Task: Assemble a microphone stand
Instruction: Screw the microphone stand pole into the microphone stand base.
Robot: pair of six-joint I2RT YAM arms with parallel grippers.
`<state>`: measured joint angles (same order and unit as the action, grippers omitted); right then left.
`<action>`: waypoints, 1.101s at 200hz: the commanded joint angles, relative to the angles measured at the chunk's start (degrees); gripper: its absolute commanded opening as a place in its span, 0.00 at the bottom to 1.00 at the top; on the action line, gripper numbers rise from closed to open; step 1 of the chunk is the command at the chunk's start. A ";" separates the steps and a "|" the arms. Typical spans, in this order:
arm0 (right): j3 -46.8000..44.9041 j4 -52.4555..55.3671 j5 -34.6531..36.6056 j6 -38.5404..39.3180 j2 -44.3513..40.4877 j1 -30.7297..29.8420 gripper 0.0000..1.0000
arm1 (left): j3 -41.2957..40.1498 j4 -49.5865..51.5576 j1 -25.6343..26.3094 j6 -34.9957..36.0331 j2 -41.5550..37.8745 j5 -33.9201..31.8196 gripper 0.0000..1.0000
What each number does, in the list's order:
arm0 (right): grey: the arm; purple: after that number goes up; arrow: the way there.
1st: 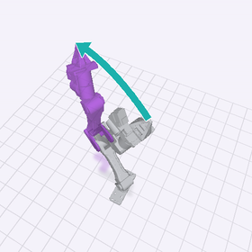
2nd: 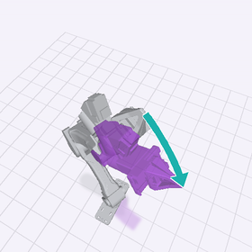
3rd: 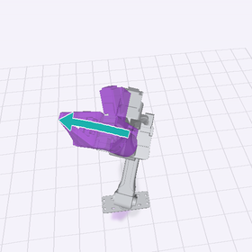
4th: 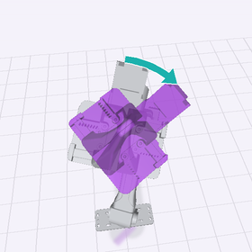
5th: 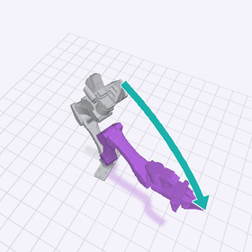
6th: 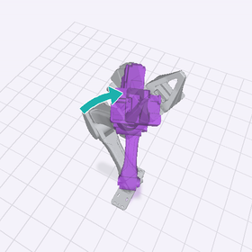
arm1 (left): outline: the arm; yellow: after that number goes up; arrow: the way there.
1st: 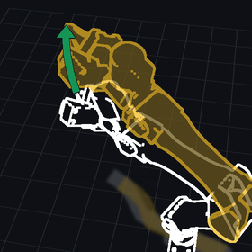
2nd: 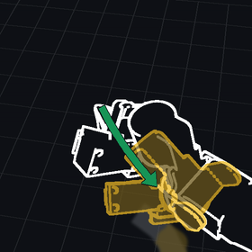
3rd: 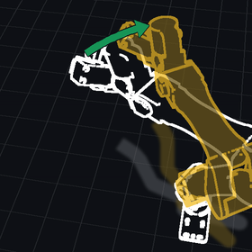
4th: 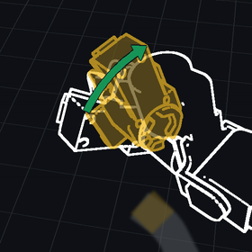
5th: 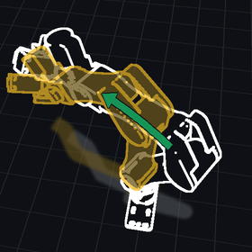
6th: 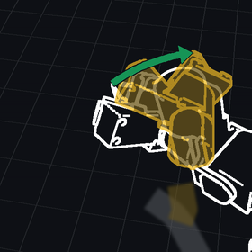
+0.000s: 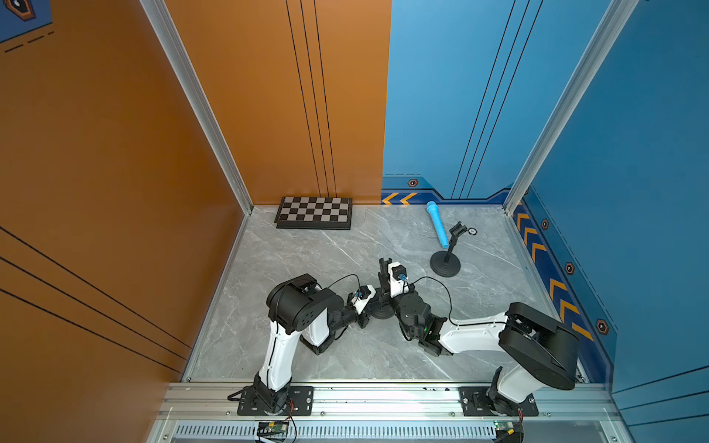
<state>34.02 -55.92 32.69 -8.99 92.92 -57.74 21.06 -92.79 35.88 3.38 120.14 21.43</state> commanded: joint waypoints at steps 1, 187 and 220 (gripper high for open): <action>-0.36 8.46 -7.95 0.04 0.71 1.00 0.13 | -1.38 11.99 -1.22 -0.48 3.27 -3.70 0.19; 8.09 17.72 -74.45 12.68 -0.30 24.90 0.54 | -1.89 11.98 -1.58 0.13 3.00 -3.80 0.18; 11.30 21.13 -76.40 13.83 0.57 25.64 0.47 | -1.95 11.95 -1.80 0.11 3.08 -3.70 0.18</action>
<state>42.24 -37.89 -39.51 3.22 92.44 -32.60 20.93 -92.84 35.70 3.46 120.14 21.41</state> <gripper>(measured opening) 0.509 0.184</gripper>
